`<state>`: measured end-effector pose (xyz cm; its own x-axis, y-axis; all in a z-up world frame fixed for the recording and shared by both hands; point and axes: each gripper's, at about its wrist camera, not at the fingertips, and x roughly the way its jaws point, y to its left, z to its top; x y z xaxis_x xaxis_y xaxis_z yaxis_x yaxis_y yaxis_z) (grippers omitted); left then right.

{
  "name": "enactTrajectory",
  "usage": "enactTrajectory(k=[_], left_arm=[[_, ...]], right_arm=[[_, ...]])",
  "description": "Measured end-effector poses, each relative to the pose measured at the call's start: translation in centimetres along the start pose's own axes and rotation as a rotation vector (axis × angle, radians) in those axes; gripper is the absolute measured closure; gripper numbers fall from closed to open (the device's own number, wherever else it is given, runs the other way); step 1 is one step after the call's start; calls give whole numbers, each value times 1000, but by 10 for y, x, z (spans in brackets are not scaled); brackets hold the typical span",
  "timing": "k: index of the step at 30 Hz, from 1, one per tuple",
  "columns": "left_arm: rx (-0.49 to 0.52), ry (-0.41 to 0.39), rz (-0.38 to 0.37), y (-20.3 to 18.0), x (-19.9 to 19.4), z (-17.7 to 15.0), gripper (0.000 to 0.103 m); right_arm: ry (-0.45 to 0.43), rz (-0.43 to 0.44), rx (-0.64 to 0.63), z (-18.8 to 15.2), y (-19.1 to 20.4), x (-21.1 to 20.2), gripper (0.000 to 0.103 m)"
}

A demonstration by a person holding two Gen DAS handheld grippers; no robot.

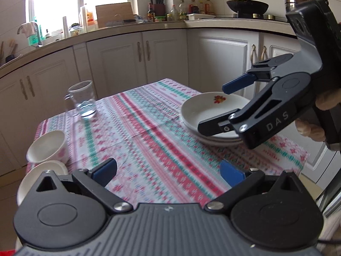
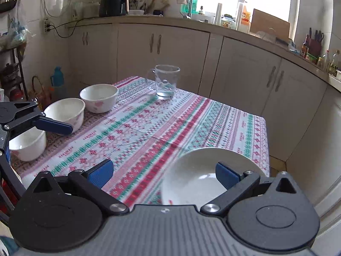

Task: Organize plates and bowls
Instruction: 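Move the right gripper toward the row of white bowls, then grasp the rim of a white pink-printed bowl with the right gripper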

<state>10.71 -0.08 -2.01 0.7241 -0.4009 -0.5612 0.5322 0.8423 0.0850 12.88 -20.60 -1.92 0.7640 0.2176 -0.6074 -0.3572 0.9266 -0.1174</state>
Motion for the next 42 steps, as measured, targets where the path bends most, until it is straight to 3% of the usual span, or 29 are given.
enactTrajectory(k=[13, 20, 28, 42], left_arm=[[65, 13, 115, 76, -80, -63, 1], [12, 84, 138, 109, -76, -102, 1], [-5, 79, 123, 122, -65, -117, 1], [33, 60, 57, 122, -55, -118, 11]], right_arm=[[-61, 115, -42, 23, 96, 14, 0], [-43, 199, -89, 33, 139, 34, 0], [22, 275, -177, 44, 179, 55, 2], [137, 395, -164, 45, 203, 88, 34]])
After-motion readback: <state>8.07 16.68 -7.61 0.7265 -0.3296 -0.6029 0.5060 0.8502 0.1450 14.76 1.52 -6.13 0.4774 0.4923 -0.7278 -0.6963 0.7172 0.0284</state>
